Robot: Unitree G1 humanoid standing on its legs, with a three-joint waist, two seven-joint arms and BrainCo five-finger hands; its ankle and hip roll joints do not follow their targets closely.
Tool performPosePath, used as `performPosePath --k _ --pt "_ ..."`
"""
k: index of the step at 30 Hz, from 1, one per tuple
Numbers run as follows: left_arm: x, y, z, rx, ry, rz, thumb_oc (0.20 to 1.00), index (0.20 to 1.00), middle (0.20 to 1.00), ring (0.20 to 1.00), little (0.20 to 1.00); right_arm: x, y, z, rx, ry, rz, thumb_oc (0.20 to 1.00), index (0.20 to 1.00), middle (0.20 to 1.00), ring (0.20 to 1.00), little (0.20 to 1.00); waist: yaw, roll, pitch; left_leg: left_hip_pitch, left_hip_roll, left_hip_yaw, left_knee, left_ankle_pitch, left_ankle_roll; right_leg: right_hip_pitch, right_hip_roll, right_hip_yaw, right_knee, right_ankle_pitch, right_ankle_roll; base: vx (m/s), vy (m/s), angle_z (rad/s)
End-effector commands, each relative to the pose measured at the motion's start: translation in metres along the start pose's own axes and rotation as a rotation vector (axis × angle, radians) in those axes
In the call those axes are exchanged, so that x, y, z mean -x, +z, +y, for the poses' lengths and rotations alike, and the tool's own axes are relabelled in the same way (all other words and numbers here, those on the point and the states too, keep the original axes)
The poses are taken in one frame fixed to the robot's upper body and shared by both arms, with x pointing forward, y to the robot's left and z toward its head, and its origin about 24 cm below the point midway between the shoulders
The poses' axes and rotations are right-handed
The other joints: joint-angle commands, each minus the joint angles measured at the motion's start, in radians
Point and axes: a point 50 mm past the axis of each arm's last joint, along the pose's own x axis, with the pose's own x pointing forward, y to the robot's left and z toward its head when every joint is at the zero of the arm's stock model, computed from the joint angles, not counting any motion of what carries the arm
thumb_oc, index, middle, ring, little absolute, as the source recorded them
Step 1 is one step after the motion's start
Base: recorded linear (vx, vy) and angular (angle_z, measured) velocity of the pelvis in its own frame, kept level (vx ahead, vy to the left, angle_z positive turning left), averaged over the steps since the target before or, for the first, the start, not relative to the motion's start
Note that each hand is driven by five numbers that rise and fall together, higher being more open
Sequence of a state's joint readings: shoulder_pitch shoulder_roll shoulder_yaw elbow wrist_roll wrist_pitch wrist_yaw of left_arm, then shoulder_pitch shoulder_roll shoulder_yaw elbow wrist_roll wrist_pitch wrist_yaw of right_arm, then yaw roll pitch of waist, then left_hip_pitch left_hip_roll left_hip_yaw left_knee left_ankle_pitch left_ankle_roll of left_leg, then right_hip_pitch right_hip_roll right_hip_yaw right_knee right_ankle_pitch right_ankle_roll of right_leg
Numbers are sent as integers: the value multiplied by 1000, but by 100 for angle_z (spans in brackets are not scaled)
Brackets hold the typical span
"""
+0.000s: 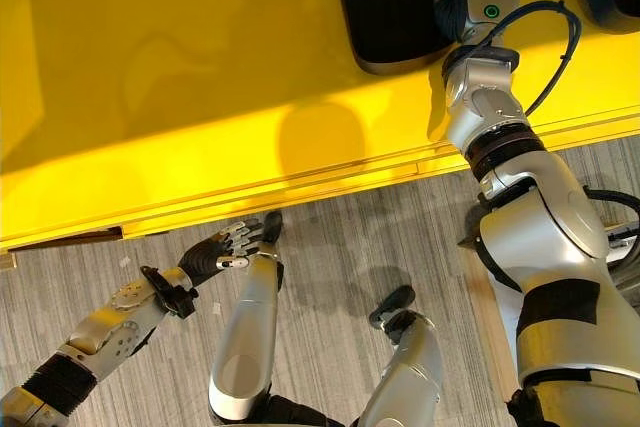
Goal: Move parts from the plastic box to the shelf.
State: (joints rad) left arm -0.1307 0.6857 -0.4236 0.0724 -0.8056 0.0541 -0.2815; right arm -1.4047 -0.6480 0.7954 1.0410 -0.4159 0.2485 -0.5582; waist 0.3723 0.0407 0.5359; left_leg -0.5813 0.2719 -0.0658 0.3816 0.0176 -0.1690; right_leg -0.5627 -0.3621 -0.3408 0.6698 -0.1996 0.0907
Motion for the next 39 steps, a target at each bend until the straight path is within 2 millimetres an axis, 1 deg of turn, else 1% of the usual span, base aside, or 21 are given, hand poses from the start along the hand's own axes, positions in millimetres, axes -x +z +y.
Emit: performPosePath --k 1,2,8,11,19,20,21,22,24,25,26,27,29,30,31,33,34,35,36,38,39 --pt "2 -4 -11 5 -80 -8 1000 1000 1000 1000 1000 5 -22 -3 49 -126 45 931 931 931 931 931 13 18 -16 -49 -51 86 14 10 115 1 78 -69 108 -24 -16 0 0 0" --pt "2 -4 -12 5 -85 -7 1000 1000 1000 1000 1000 5 -22 -4 45 -144 51 1000 1000 1000 1000 1000 11 19 -16 -51 -51 85 15 10 114 -1 78 -68 108 -24 -15 0 0 0" --pt "-2 -9 -17 25 -82 -6 1000 1000 1000 1000 1000 9 -23 -7 -17 -255 60 1000 1000 1000 1000 1000 -2 28 -16 -49 -55 93 20 1 117 -4 75 -58 103 -23 -13 -8 29 -1" --pt "-5 -11 -21 36 -98 -2 1000 1000 1000 1000 1000 9 -17 -12 -97 -310 33 1000 1000 1000 1000 1000 -12 34 -16 -46 -56 98 22 -2 115 -7 73 -49 101 -24 -12 -14 49 1" --pt "-8 -12 -26 56 -107 -4 1000 1000 1000 1000 1000 14 -1 -17 -305 -354 -50 1000 1000 1000 1000 1000 -30 38 -16 -24 -57 113 19 -9 112 3 72 -33 92 -27 -10 -7 30 -4" --pt "-8 -13 -26 57 -108 -5 1000 1000 1000 1000 1000 15 2 -17 -344 -356 -55 1000 1000 1000 1000 1000 -32 38 -16 -20 -57 115 17 -10 112 5 71 -32 90 -27 -9 0 38 -2" --pt "-9 -14 -28 64 -112 -5 1000 1000 1000 1000 1000 18 7 -20 -429 -373 -73 1000 1000 1000 1000 1000 -37 39 -16 -13 -56 119 16 -11 112 9 70 -28 89 -29 -9 3 74 -3" --pt "-10 -14 -29 78 -108 -8 1000 1000 1000 1000 1000 21 12 -29 -553 -415 -105 1000 1000 1000 1000 1000 -49 41 -16 -1 -59 125 15 -15 111 16 69 -22 84 -31 -7 3 89 -4" --pt "-10 -15 -32 85 -106 -12 1000 1000 1000 1000 1000 27 17 -35 -683 -443 -119 1000 1000 1000 1000 1000 -59 42 -16 16 -61 132 9 -17 109 25 70 -14 79 -33 -6 2 70 -13" --pt "-10 -16 -33 93 -103 -14 1000 1000 1000 1000 1000 32 18 -36 -760 -437 -113 1000 1000 1000 1000 1000 -66 43 -16 28 -62 136 5 -18 108 33 70 -10 74 -34 -4 -4 92 -14" --pt "-9 -19 -36 96 -97 -28 1000 1000 1000 1000 1000 46 21 -35 -917 -412 -130 1000 1000 1000 1000 1000 -85 43 -16 56 -63 149 -9 -18 107 51 71 2 59 -33 -2 -74 93 -13" --pt "-10 -18 -36 93 -96 -40 1000 1000 1000 1000 1000 49 22 -37 -949 -418 -137 1000 1000 1000 1000 1000 -87 46 -16 45 -58 155 -21 8 114 41 75 -8 47 -13 -16 -79 107 -4" --pt "-9 -19 -37 109 -81 -53 1000 1000 1000 1000 1000 63 23 -33 -1052 -366 -138 1000 1000 1000 1000 1000 -105 47 -16 71 -58 163 -33 10 112 58 78 2 31 -10 -13 -42 83 -13" --pt "-8 -22 -38 117 -69 -56 1000 1000 1000 1000 1000 79 24 -30 -1175 -338 -133 1000 1000 1000 1000 1000 -123 46 -16 98 -57 171 -46 11 110 79 81 14 11 -6 -10 -3 99 -12" --pt "-7 -25 -39 122 -58 -59 1000 1000 1000 1000 1000 92 27 -31 -1236 -335 -167 1000 1000 1000 1000 1000 -139 44 -16 118 -55 179 -55 12 108 92 83 23 -2 -2 -6 -1 102 -8" --pt "-6 -29 -41 134 -49 -64 1000 1000 1000 1000 1000 112 29 -33 -1314 -314 -194 1000 1000 1000 1000 1000 -164 42 -16 153 -54 190 -70 12 106 120 85 34 -29 6 0 10 127 -19" --pt "-3 -34 -43 152 -42 -53 1000 1000 1000 1000 1000 137 31 -38 -1329 -271 -259 1000 1000 1000 1000 1000 -206 39 -16 220 -47 210 -97 9 100 172 92 56 -80 20 9 23 143 -33" --pt "-3 -35 -44 149 -49 -44 1000 1000 1000 1000 1000 138 31 -38 -1327 -264 -261 1000 1000 1000 1000 1000 -209 39 -16 228 -46 213 -101 9 99 180 94 57 -87 21 10 29 160 -37" --pt "-2 -40 -47 112 -101 -13 1000 1000 1000 1000 1000 149 32 -35 -1356 -193 -269 1000 1000 1000 1000 1000 -233 36 -16 273 -39 231 -126 11 95 221 100 71 -133 32 15 5 104 -41" --pt "1 -43 -48 80 -115 1 1000 1000 1000 1000 1000 164 30 -31 -1363 -118 -298 1000 1000 1000 1000 1000 -259 38 -17 321 -24 250 -163 24 85 265 107 82 -189 53 23 7 154 -44" --pt "6 -43 -46 86 -101 -3 1000 1000 1000 1000 1000 190 22 -19 -1372 8 -272 1000 1000 1000 1000 1000 -289 35 -39 370 -12 274 -207 34 77 308 101 94 -245 69 38 24 155 -34"
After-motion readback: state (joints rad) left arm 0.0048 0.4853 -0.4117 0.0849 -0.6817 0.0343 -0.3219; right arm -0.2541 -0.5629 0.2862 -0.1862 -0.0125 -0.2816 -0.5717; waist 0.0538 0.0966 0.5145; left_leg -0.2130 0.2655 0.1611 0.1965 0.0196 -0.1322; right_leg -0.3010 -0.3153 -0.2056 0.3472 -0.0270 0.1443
